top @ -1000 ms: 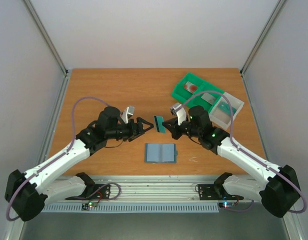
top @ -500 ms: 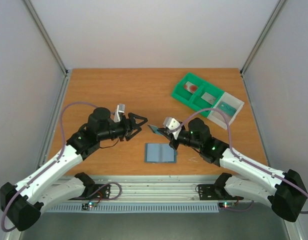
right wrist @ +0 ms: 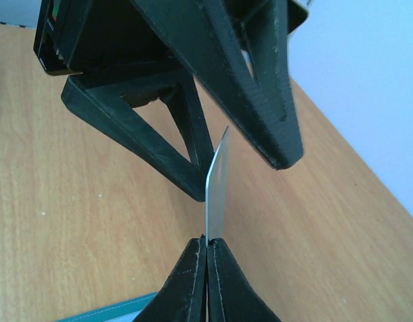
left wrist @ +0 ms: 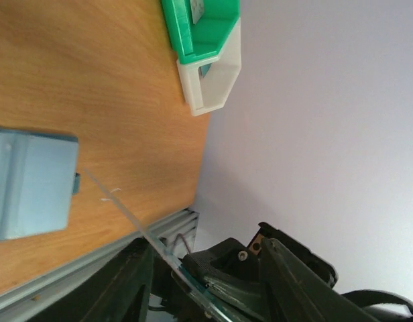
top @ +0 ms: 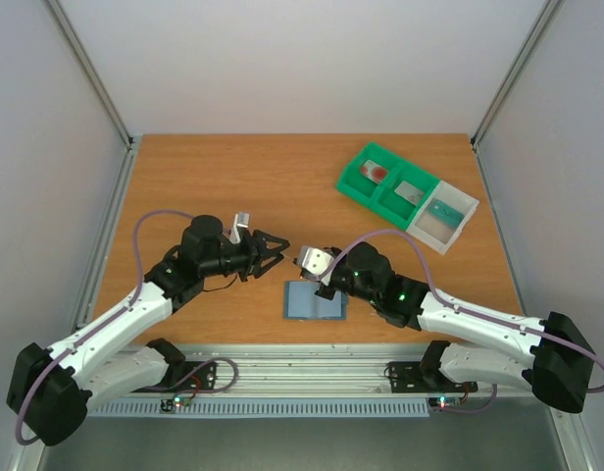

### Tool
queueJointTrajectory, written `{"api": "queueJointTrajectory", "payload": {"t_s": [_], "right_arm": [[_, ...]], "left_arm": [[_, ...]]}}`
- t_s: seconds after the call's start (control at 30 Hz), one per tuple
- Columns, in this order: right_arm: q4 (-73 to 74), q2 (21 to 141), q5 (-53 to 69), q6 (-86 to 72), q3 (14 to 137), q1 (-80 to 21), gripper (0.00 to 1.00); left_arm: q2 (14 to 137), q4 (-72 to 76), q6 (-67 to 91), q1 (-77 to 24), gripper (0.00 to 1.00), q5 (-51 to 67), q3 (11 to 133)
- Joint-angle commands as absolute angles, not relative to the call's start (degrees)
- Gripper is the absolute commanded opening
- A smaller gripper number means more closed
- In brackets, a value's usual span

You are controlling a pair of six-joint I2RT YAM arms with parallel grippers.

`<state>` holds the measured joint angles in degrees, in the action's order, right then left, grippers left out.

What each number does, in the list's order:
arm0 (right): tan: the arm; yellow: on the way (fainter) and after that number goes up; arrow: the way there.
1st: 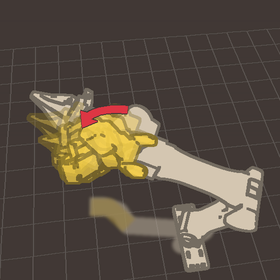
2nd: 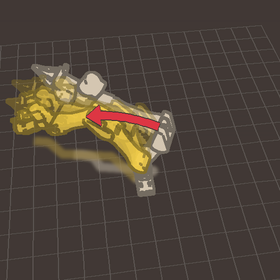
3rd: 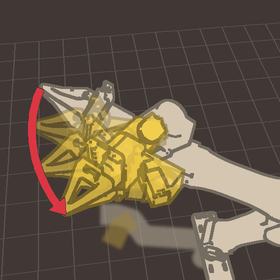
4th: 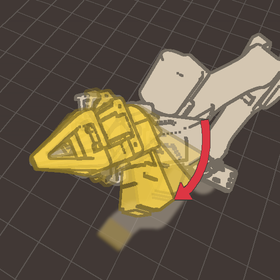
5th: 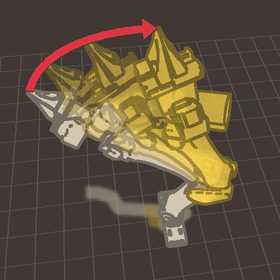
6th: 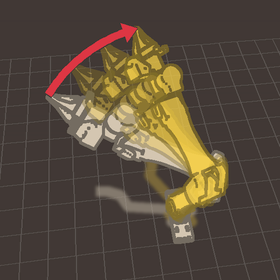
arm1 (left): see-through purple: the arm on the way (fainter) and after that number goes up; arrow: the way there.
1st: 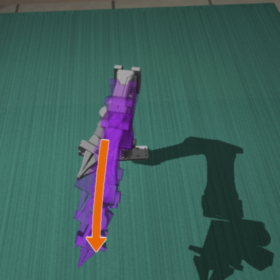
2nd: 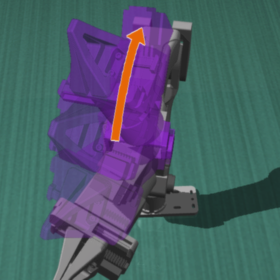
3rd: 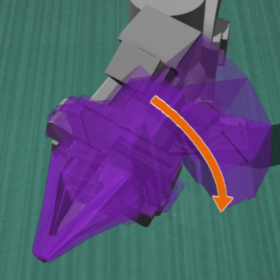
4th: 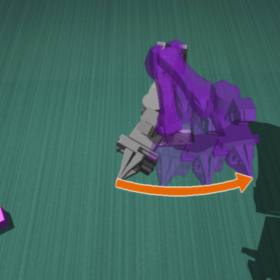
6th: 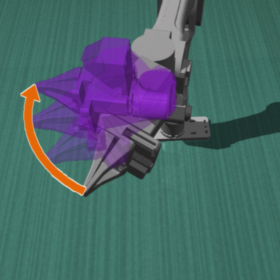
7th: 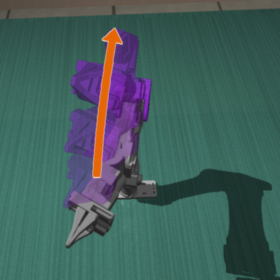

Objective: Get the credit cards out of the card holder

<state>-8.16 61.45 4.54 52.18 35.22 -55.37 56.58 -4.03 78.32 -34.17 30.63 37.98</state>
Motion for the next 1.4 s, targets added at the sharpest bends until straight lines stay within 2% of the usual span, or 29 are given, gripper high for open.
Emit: {"api": "queueJointTrajectory", "payload": {"t_s": [0.0, 0.23, 0.33, 0.63, 0.8, 1.0, 1.07, 1.2, 1.37], "right_arm": [[-10.2, 61.4, 1.1, 55.2, 36.9, -56.7, 0.01], [-8.6, 62.4, 0.5, 54.9, 37.4, -56.8, 0.01], [-8.3, 62.4, 0.6, 55.0, 37.4, -56.8, 0.04], [-1.1, 61.2, 1.7, 53.2, 40.8, -56.8, 0.26], [5.7, 59.4, -1.7, 46.6, 44.4, -56.7, 0.31], [20.1, 60.4, -4.8, 29.4, 54.3, -54.4, 0.36], [28.3, 62.4, -1.8, 24.6, 59.0, -52.1, 0.36], [35.4, 65.6, 6.4, 17.3, 63.6, -47.1, 0.36], [36.3, 69.8, 30.7, 6.7, 63.7, -33.1, 0.32]], "left_arm": [[56.5, 3.8, 80.1, -33.3, 0.4, 32.6, 36.4], [58.0, 8.0, 81.5, -32.8, 0.09, 35.5, 35.4], [59.4, 9.7, 81.7, -32.7, 0.01, 36.9, 35.2], [62.9, 7.9, 76.4, -32.5, 0.0, 38.5, 36.6], [63.5, 3.0, 68.7, -32.4, 0.0, 37.4, 38.3], [62.6, 8.6, 63.9, -32.3, 0.0, 35.4, 33.7], [61.9, 11.6, 63.7, -32.3, 0.0, 35.6, 32.0], [62.1, 6.9, 60.0, -32.3, 0.0, 37.8, 33.2], [61.0, 0.3, 52.5, -32.3, 0.0, 40.3, 35.3]]}}
